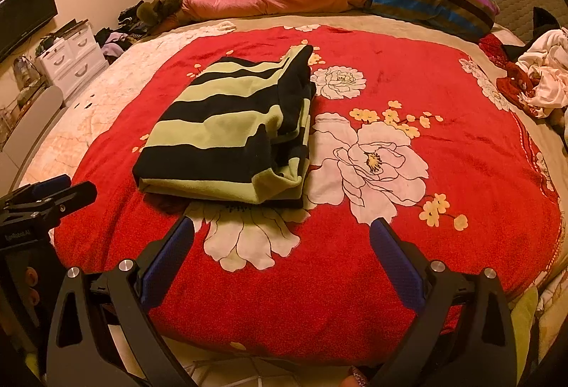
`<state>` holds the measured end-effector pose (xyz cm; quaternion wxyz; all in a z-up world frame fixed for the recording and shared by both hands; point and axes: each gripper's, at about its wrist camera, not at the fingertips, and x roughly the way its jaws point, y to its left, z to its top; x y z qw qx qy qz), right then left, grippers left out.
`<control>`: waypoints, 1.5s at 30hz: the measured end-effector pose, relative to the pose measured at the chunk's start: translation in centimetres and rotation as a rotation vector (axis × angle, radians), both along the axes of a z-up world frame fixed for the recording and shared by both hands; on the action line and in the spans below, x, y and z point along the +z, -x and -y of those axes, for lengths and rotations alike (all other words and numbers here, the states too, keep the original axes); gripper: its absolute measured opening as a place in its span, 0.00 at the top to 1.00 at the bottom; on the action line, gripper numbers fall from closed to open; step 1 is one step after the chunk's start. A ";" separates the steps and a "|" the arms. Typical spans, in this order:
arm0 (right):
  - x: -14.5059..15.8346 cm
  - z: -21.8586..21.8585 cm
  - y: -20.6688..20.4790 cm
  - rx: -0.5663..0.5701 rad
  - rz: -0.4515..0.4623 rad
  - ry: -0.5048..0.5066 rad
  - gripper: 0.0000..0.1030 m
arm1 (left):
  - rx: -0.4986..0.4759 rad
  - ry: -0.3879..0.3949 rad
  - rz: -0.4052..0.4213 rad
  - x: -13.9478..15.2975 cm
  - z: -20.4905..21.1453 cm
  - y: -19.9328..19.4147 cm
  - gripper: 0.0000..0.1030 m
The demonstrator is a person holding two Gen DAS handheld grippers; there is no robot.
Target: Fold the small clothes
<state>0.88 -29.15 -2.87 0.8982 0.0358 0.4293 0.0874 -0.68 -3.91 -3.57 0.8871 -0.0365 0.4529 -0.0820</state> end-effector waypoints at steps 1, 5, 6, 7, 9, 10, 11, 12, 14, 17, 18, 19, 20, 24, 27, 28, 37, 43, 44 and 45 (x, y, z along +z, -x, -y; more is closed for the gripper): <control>0.0 0.0 0.0 0.000 0.001 -0.001 0.04 | -0.002 0.000 -0.002 0.0 0.0 0.0 0.09; 0.0 0.0 0.0 0.001 -0.001 0.001 0.04 | 0.000 -0.003 -0.015 -0.3 0.0 -0.1 0.09; 0.0 0.0 0.0 0.002 -0.001 0.003 0.04 | 0.001 -0.002 -0.017 -0.3 0.0 -0.1 0.09; 0.0 0.0 -0.1 0.003 -0.002 0.005 0.04 | 0.003 0.000 -0.019 -0.4 0.0 -0.1 0.09; 0.0 0.0 -0.1 0.003 -0.002 0.005 0.04 | 0.008 0.001 -0.024 -0.4 -0.1 -0.1 0.09; 0.0 0.0 -0.1 0.003 -0.002 0.005 0.04 | 0.010 -0.001 -0.027 -0.5 -0.1 -0.2 0.09; -0.1 0.0 -0.1 0.003 -0.003 0.005 0.04 | 0.012 -0.003 -0.029 -0.5 -0.1 -0.2 0.09; -0.1 0.0 -0.1 0.003 -0.003 0.006 0.04 | 0.014 -0.007 -0.030 -0.5 -0.1 -0.2 0.09; -0.1 0.0 -0.1 0.003 -0.003 0.006 0.04 | 0.015 -0.014 -0.036 -0.7 0.0 -0.3 0.09; -0.1 -0.1 -0.2 0.003 -0.005 0.007 0.04 | 0.017 -0.026 -0.042 -0.9 0.1 -0.4 0.09; -0.2 0.0 -0.2 0.004 -0.008 0.006 0.04 | 0.016 -0.028 -0.041 -0.9 0.1 -0.4 0.09; -0.2 0.0 -0.2 0.004 -0.009 0.006 0.04 | 0.018 -0.030 -0.041 -0.9 0.2 -0.4 0.09; -0.3 0.0 -0.3 0.003 -0.011 0.005 0.04 | 0.020 -0.032 -0.043 -0.9 0.2 -0.4 0.09; -0.5 0.0 -0.6 0.003 -0.016 0.005 0.04 | 0.025 -0.027 -0.054 -1.2 0.3 -0.6 0.09; -0.7 0.1 -0.8 0.001 -0.022 0.004 0.04 | 0.025 -0.019 -0.063 -1.4 0.3 -0.8 0.09; -0.8 0.1 -0.9 0.001 -0.024 0.003 0.04 | 0.030 -0.023 -0.059 -1.4 0.3 -0.8 0.09; -2.2 3.3 -3.0 -0.070 -0.065 -0.047 0.04 | 0.160 -0.037 -0.046 -1.4 -3.0 -2.9 0.09; -2.6 13.5 -7.3 -0.290 -0.078 -0.138 0.04 | 0.428 -0.007 -0.139 -3.1 -13.5 -8.0 0.09; -2.8 17.0 -8.3 -0.372 -0.080 -0.164 0.04 | 0.492 -0.021 -0.142 -3.3 -16.2 -9.0 0.09; -2.9 19.8 -9.2 -0.442 -0.072 -0.170 0.04 | 0.548 -0.034 -0.141 -3.5 -18.4 -9.8 0.09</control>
